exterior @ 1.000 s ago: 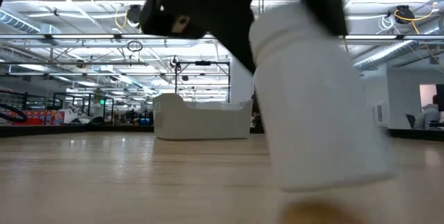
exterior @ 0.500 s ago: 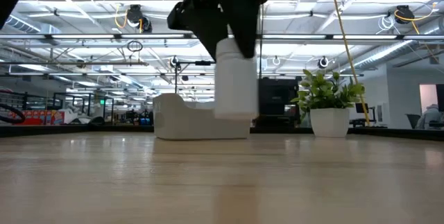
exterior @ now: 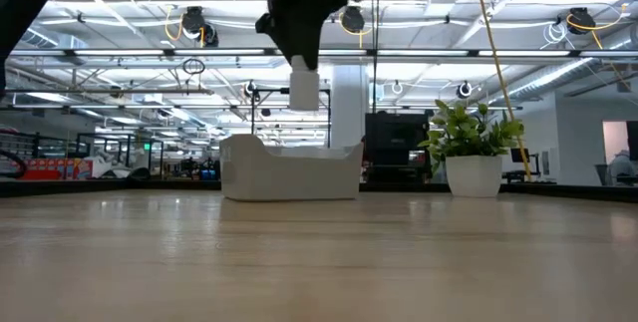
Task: Pick and place pill bottles into a basket
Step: Put the white pill bottle into the gray bin
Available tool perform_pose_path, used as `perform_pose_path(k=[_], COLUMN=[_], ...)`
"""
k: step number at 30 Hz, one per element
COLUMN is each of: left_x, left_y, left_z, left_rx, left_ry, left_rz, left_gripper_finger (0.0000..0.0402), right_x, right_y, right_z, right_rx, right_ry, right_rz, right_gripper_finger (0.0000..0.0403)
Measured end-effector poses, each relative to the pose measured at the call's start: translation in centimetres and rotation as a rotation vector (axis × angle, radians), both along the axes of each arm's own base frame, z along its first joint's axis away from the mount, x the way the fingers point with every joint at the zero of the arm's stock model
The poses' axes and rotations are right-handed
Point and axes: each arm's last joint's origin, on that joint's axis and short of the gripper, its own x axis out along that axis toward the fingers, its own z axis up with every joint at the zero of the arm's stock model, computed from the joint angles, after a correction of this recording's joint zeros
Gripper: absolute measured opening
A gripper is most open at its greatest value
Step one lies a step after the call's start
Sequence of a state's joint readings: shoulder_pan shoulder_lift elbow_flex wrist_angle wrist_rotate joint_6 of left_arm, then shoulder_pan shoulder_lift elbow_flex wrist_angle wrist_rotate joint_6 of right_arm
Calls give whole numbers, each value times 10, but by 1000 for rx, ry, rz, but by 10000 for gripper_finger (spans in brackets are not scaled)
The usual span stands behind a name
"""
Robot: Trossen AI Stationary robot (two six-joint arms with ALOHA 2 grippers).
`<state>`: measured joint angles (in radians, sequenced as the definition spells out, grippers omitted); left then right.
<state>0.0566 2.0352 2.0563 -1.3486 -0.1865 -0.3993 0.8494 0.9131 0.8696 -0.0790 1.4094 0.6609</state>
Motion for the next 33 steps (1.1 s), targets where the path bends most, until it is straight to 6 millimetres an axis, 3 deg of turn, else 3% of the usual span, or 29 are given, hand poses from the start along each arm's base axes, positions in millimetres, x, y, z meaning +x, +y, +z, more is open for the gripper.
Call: perform_pose_path(k=[7,12,16,20,28,33], left_x=[-31,-43,-47,-48,-55,-72], left_y=[69,96,107,109,84,76], left_z=[30,33,24,1,-33,-51], left_rx=[27,14,2,-56,-120,-151], left_ry=[-37,-35,-10,15,-41,-81], left_rz=[55,108,137,163,142,194], left_gripper_finger=[173,166,166,170,167,175], right_x=[-4,-3,-2,-1,0,0], right_y=[-5,-7,-9,-10,-11,-11], right_z=[3,3,3,4,4,4], right_rx=[5,5,-3,-11,-20,-15], right_ry=[-27,-27,-21,-15,-8,-12], right_rz=[-88,-99,-110,-117,-121,-122], right_gripper_finger=[192,192,192,192,192,192])
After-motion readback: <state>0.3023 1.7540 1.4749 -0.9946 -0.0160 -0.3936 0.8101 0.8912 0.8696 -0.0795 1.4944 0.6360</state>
